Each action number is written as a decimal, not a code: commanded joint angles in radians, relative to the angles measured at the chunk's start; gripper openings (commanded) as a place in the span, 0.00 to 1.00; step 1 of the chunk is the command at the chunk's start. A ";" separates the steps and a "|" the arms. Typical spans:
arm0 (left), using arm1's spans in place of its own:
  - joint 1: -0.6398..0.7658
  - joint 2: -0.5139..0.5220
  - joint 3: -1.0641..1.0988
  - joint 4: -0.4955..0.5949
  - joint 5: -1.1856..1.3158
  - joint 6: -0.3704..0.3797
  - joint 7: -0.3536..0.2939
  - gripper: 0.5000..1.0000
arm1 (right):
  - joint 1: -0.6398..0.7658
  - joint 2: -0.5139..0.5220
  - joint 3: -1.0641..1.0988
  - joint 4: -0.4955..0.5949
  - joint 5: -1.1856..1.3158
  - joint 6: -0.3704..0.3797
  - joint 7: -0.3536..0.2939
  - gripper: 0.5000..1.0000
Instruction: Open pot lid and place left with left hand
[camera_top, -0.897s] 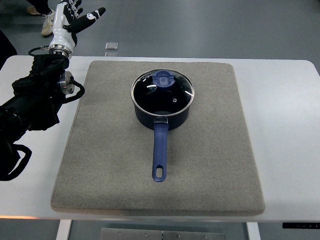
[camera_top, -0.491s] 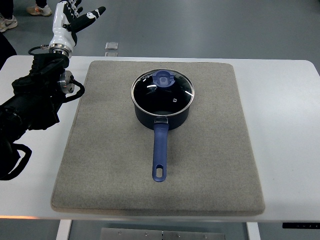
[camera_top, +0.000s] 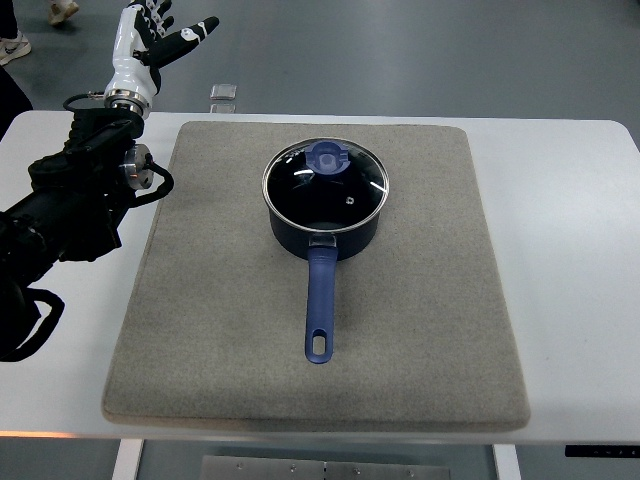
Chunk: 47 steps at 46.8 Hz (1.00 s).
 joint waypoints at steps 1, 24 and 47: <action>0.001 0.000 0.000 -0.002 0.000 0.001 0.000 0.98 | 0.000 0.000 -0.001 0.000 0.000 0.001 0.000 0.83; 0.002 0.002 0.003 -0.002 0.001 -0.008 0.000 0.98 | 0.000 0.000 0.001 0.000 0.000 -0.001 0.000 0.83; -0.185 0.138 0.028 -0.212 0.915 -0.145 0.000 0.98 | 0.000 0.000 0.001 0.000 0.000 -0.001 0.000 0.83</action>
